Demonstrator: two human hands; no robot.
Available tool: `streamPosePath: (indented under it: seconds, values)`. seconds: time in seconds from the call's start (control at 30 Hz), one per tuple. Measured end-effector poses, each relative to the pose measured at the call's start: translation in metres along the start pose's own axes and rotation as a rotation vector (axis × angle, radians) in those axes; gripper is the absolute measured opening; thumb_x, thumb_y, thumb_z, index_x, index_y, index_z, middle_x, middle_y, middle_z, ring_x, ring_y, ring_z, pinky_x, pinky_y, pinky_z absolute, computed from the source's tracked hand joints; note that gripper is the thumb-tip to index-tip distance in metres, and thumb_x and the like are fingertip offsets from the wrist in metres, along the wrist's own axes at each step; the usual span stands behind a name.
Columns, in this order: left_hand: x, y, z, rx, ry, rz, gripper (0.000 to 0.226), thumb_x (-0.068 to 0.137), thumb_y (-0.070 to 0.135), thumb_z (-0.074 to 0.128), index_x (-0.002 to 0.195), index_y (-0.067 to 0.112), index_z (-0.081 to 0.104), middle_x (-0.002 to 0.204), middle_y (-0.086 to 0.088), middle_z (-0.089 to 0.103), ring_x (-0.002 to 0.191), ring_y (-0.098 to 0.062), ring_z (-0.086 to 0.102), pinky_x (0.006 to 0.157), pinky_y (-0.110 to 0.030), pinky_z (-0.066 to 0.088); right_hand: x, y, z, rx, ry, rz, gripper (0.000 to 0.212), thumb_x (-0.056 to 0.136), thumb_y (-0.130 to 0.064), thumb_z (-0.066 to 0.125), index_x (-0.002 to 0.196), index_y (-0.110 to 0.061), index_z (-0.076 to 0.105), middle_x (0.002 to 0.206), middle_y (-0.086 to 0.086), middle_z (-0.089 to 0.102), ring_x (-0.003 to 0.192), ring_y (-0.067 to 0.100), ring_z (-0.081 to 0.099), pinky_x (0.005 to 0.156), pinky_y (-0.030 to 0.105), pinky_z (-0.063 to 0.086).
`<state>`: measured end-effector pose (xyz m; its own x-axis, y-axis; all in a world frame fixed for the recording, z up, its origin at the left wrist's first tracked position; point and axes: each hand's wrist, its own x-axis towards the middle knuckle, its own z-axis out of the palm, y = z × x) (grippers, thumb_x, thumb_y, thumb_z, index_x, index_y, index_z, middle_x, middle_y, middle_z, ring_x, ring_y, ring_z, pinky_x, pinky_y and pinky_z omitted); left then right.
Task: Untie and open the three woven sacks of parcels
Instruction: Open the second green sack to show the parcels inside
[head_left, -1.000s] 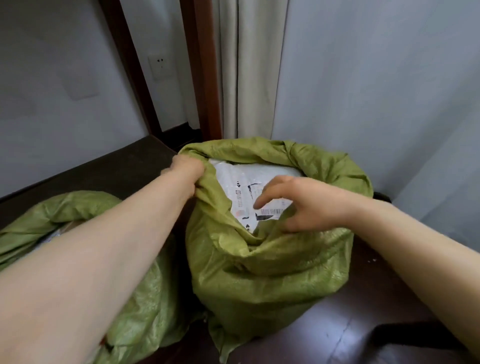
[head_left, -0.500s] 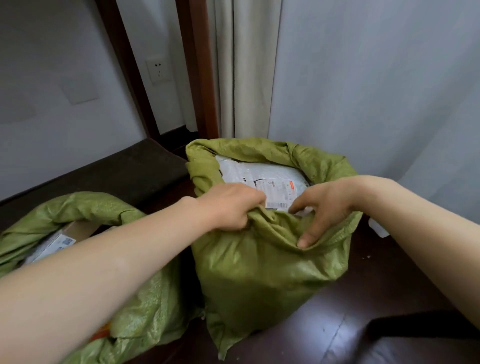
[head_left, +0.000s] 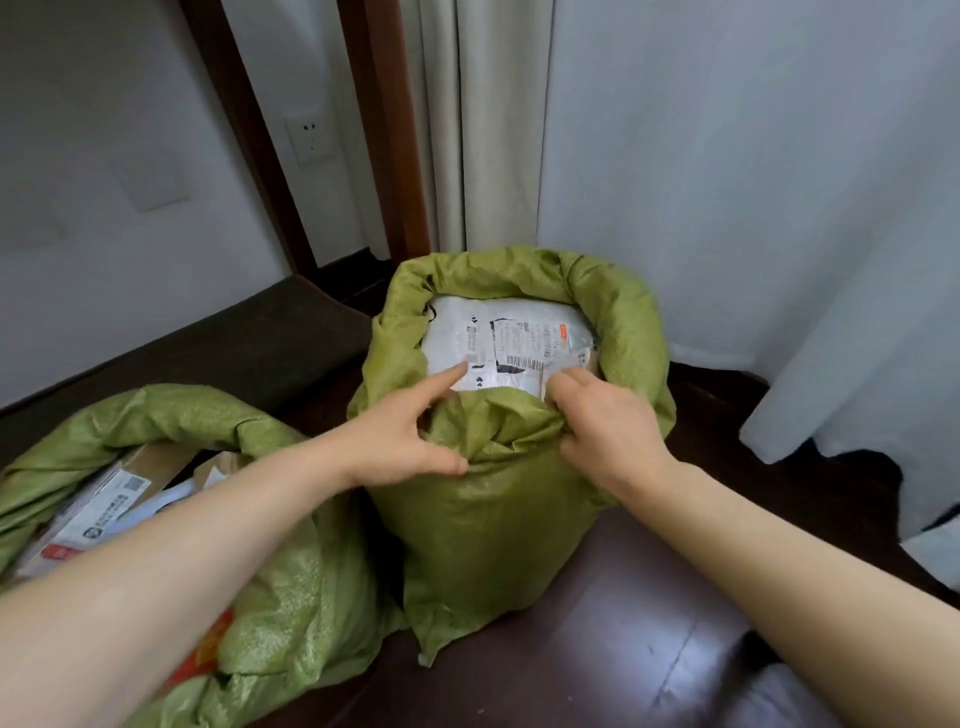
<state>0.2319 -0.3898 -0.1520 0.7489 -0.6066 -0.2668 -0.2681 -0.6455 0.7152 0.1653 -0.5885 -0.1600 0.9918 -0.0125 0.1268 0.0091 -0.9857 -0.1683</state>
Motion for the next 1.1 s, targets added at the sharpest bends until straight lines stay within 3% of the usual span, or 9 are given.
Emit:
streamPosePath:
  seconds: [0.13, 0.23, 0.33, 0.47, 0.6, 0.7, 0.83, 0.93, 1.1]
  values:
    - [0.015, -0.007, 0.002, 0.558, 0.37, 0.201, 0.04, 0.069, -0.003, 0.058, 0.102, 0.02, 0.058, 0.102, 0.001, 0.065, 0.097, -0.026, 0.06, 0.076, -0.033, 0.047, 0.006, -0.009, -0.011, 0.299, -0.129, 0.038, 0.018, 0.074, -0.023, 0.059, 0.084, -0.02, 0.045, 0.091, -0.002, 0.049, 0.086, 0.022, 0.052, 0.069, 0.032, 0.042]
    - [0.023, -0.013, 0.011, 0.709, 0.539, 0.468, 0.04, 0.046, -0.015, 0.048, 0.075, 0.011, 0.057, 0.074, -0.005, 0.058, 0.073, -0.026, 0.053, 0.051, -0.029, 0.038, 0.009, -0.005, -0.031, 0.528, 0.246, 0.113, 0.018, 0.073, -0.037, 0.052, 0.078, -0.02, 0.057, 0.087, -0.003, 0.055, 0.085, 0.017, 0.046, 0.078, 0.033, 0.038]
    - [0.021, -0.018, 0.03, 0.824, 0.663, 0.568, 0.026, 0.061, -0.004, 0.04, 0.068, 0.011, 0.059, 0.078, -0.006, 0.064, 0.074, -0.02, 0.051, 0.048, -0.029, 0.036, 0.013, 0.022, -0.034, -0.117, 0.179, 0.348, 0.056, 0.081, -0.063, 0.05, 0.1, -0.012, 0.062, 0.111, 0.01, 0.054, 0.106, 0.031, 0.046, 0.086, 0.039, 0.036]
    - [0.023, -0.037, 0.059, 0.91, 0.629, 0.497, 0.034, 0.079, 0.002, 0.038, 0.098, 0.009, 0.066, 0.116, -0.009, 0.067, 0.098, -0.022, 0.068, 0.072, -0.028, 0.036, 0.017, 0.045, -0.021, 0.021, -0.165, 0.672, 0.074, 0.07, -0.074, 0.056, 0.101, -0.007, 0.056, 0.097, 0.009, 0.061, 0.09, 0.03, 0.059, 0.063, 0.032, 0.041]
    - [0.014, -0.05, 0.065, 0.945, 0.4, 0.399, 0.09, 0.056, 0.007, 0.053, 0.142, 0.002, 0.025, 0.141, -0.014, 0.046, 0.128, -0.024, 0.049, 0.113, -0.04, 0.012, 0.015, 0.056, -0.009, 0.521, -0.086, 0.631, 0.029, 0.074, -0.026, 0.076, 0.064, -0.015, 0.051, 0.074, 0.004, 0.057, 0.076, 0.022, 0.056, 0.064, 0.032, 0.047]
    - [0.005, -0.048, 0.059, 0.955, 0.274, 0.422, 0.091, 0.067, 0.035, 0.048, 0.15, 0.02, 0.014, 0.152, -0.012, 0.03, 0.139, -0.025, 0.031, 0.112, -0.049, 0.012, 0.009, 0.066, 0.001, 1.219, 0.212, 0.858, 0.023, 0.081, 0.009, 0.061, 0.089, -0.012, 0.063, 0.092, 0.014, 0.064, 0.082, 0.026, 0.062, 0.071, 0.037, 0.056]
    - [0.003, -0.027, 0.072, 0.704, 0.363, 0.512, 0.049, 0.093, 0.055, 0.031, 0.127, 0.03, 0.056, 0.138, 0.0, 0.053, 0.132, -0.018, 0.043, 0.111, -0.055, 0.013, -0.006, 0.077, 0.023, 2.093, 0.127, 1.171, 0.031, 0.091, 0.003, 0.024, 0.09, -0.001, 0.055, 0.082, 0.016, 0.056, 0.073, 0.029, 0.056, 0.065, 0.047, 0.053]
    - [0.019, 0.003, 0.085, 0.621, 0.425, 0.489, 0.054, 0.087, 0.064, 0.034, 0.094, 0.024, 0.069, 0.111, 0.004, 0.068, 0.109, -0.015, 0.062, 0.111, -0.04, 0.027, -0.01, 0.082, 0.038, 1.955, 0.102, 1.245, 0.036, 0.089, -0.005, 0.023, 0.065, -0.006, 0.051, 0.068, 0.011, 0.049, 0.061, 0.023, 0.049, 0.065, 0.038, 0.05]
    - [0.037, 0.04, 0.097, 0.791, 0.209, 0.414, 0.082, 0.084, 0.058, 0.051, 0.149, 0.025, 0.013, 0.131, 0.002, 0.04, 0.113, -0.019, 0.051, 0.08, -0.031, 0.046, 0.005, 0.099, 0.025, 1.131, 0.103, 1.087, 0.028, 0.078, -0.016, 0.049, 0.101, -0.008, 0.063, 0.105, 0.018, 0.063, 0.088, 0.03, 0.058, 0.072, 0.034, 0.05]
